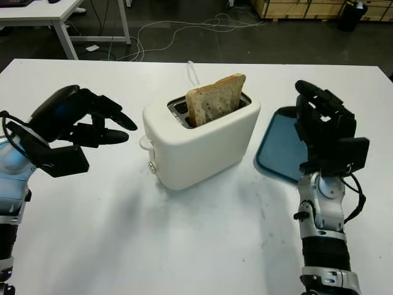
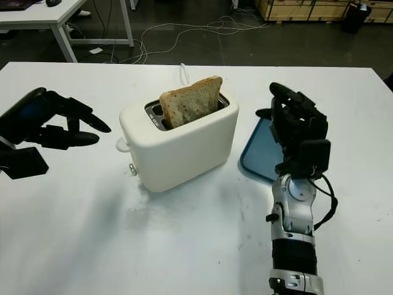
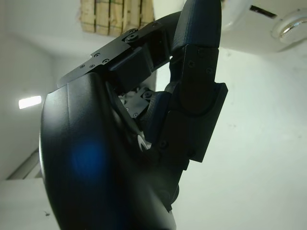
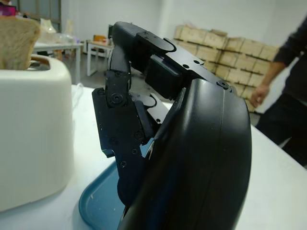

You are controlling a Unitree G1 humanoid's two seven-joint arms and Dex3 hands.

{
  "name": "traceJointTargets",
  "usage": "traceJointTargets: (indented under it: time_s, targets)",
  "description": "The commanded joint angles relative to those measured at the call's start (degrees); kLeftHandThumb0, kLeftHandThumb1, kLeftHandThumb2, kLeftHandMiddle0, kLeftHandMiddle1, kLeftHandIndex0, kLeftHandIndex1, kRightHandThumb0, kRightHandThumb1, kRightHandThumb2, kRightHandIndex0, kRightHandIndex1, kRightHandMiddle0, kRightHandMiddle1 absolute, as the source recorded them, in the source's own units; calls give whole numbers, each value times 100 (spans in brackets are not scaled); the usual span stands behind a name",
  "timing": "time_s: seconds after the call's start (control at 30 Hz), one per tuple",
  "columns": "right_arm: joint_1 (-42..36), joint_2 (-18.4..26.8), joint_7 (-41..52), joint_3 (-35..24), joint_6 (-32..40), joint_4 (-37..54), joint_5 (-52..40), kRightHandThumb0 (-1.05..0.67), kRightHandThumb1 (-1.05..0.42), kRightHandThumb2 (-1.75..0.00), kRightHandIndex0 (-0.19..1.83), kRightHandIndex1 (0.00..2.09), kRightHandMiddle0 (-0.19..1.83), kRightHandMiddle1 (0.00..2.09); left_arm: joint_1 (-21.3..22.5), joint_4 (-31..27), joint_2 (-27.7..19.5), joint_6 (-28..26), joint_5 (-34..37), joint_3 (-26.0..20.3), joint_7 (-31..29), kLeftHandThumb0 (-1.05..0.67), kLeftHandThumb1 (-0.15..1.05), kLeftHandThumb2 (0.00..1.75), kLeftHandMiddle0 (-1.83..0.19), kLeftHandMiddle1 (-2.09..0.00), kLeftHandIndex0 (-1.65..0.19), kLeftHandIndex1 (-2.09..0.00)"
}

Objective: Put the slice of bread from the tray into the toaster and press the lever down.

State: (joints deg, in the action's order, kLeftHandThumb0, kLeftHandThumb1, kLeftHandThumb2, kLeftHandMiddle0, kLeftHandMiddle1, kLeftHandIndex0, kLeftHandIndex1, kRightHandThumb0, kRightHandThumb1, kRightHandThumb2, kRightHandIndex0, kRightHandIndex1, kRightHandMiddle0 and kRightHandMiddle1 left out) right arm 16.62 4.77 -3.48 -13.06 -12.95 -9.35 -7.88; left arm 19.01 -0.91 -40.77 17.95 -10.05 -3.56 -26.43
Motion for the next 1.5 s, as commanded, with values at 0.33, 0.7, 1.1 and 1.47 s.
traceJointTargets:
  time_s: [0.33, 0.7, 1.1, 1.47]
  targets:
    - [-5, 19, -99, -49, -303, -26, 123, -40, -92, -26, 86, 123, 112, 25, 377, 307, -60, 358, -256, 473, -306, -83, 92, 17, -103, -154, -112, -7]
    - [97, 20, -222, -218, -209, -11, 49, -42, -92, -22, 92, 114, 112, 27, 375, 329, -161, 431, -324, 562, -486, -82, 92, 13, -104, -152, -112, -7]
    - [105, 59, -208, -268, -229, 15, 45, -43, -92, -19, 96, 105, 114, 24, 220, 185, -239, 518, -574, 535, -423, -82, 92, 16, -103, -155, -112, -7]
    - [84, 73, -118, -286, -305, -26, -24, -42, -92, -20, 97, 103, 114, 21, 14, 131, -206, 514, -723, 514, -233, -80, 92, 16, -102, -158, -111, -8]
